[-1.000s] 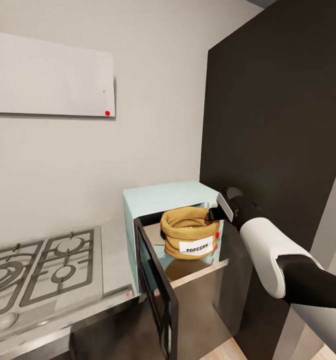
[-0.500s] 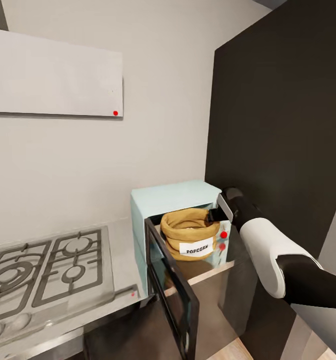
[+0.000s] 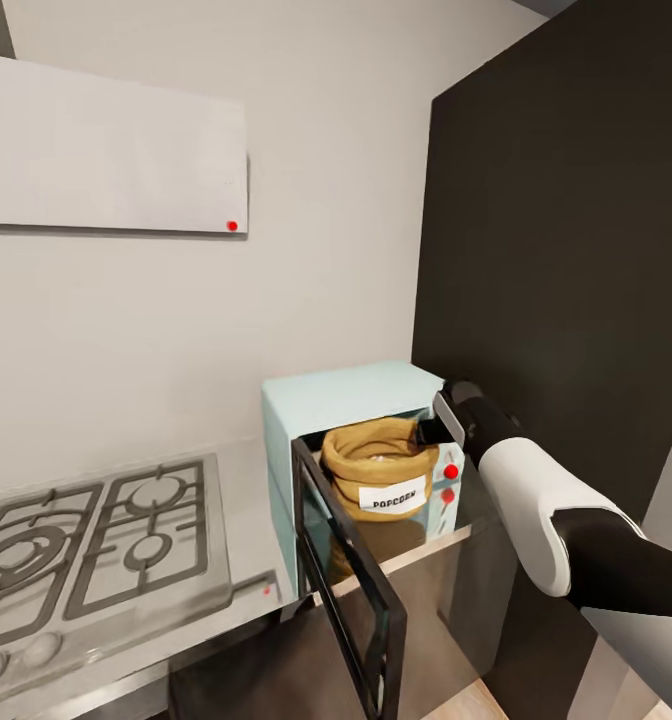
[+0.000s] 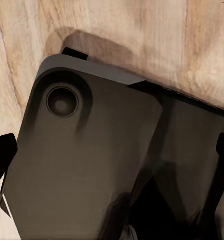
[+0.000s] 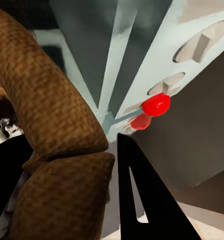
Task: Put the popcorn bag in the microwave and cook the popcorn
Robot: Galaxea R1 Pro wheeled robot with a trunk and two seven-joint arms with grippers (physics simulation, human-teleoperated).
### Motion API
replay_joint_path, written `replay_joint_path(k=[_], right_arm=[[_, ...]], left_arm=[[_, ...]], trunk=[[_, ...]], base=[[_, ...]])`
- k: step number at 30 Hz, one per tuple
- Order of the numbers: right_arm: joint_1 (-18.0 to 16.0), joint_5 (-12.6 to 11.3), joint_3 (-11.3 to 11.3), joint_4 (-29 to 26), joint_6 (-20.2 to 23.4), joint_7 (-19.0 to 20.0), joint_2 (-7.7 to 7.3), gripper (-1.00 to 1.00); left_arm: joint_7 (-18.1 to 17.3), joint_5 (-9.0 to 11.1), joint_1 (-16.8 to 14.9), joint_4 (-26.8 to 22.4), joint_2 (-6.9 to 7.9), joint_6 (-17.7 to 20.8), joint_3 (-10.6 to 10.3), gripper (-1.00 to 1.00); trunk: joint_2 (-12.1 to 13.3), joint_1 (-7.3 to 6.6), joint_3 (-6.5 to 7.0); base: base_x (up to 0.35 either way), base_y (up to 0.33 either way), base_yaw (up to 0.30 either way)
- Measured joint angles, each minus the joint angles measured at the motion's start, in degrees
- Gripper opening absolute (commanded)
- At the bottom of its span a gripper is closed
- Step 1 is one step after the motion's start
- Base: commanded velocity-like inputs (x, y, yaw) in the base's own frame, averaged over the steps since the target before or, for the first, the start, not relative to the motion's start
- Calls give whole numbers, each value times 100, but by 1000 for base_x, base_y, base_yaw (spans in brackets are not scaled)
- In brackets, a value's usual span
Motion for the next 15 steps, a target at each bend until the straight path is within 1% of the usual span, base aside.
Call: replay_joint_path(k=[8,9,10,11,13,15], right_arm=[[0,-27,-3,11,-6,9,-5,-100],[0,-88,-17,20,49,23,-4,-100],[-2,-226,-24,20,145,48,-2,-100],[-2,-269,-18,20,218,60,-5,-100],[-3,-258,-18,19,338,65,-5,-100],[-2,-260,-21,19,350,66,-8,-100]], left_arm=[[-2,-2,-1,-25,4,-6,4,100],[-2,-2,-1,-27,4,-6,6,100],[-2,-2,-2,-26,4,-7,6,100],[-2,-2,-2,-27,4,-4,6,100],[-2,-3,-2,-23,4,2,6,100],[-2,-2,-2,-20,4,8,7,100]], trunk=[[0,-1,0],[-3,-2,0],[-3,-2,1],[-4,-1,1],[-3,0,1],[-3,1,1]], base=[[311,0,0],[281,0,0],[198,0,0],[102,0,0],[37,0,0],[5,0,0]])
